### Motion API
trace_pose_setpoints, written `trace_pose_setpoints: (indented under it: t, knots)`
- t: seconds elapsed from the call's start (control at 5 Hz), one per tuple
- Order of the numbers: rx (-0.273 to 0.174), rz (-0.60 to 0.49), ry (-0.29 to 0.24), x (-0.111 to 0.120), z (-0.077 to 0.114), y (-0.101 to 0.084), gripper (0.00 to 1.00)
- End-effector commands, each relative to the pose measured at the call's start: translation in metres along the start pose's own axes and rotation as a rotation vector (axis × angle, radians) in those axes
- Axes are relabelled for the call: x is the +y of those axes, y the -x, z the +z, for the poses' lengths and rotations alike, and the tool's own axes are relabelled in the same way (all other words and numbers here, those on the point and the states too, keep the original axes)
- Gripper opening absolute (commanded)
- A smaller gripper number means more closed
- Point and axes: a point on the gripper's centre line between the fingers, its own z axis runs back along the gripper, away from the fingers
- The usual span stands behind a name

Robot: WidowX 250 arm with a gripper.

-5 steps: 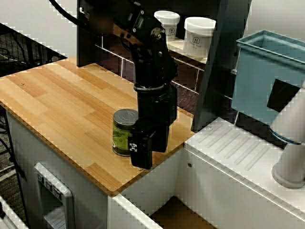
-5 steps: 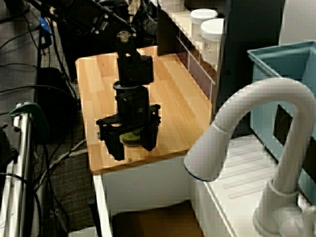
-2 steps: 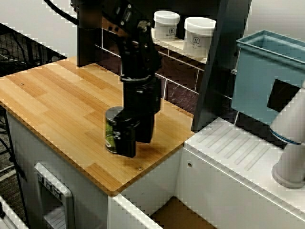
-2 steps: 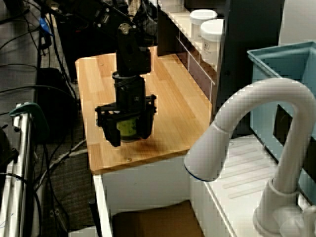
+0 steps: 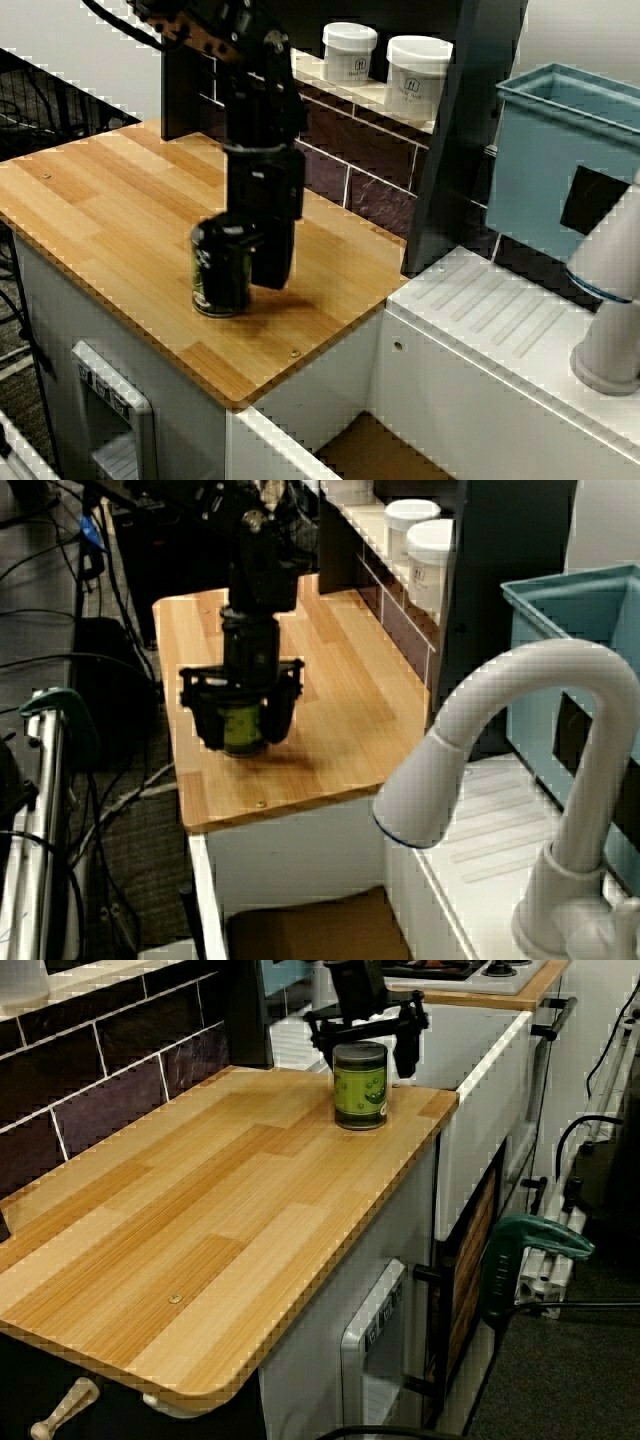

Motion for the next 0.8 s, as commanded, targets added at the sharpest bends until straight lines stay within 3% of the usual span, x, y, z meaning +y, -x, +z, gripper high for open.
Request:
trace_pose_setpoints:
  t: [0.0,0.6]
  knots:
    - [-0.003,-0.107,-0.063,0.002,0.034,0.027,1.00]
    - [-0.014,-0.065,-0.080,0.032,0.058,0.074,1.00]
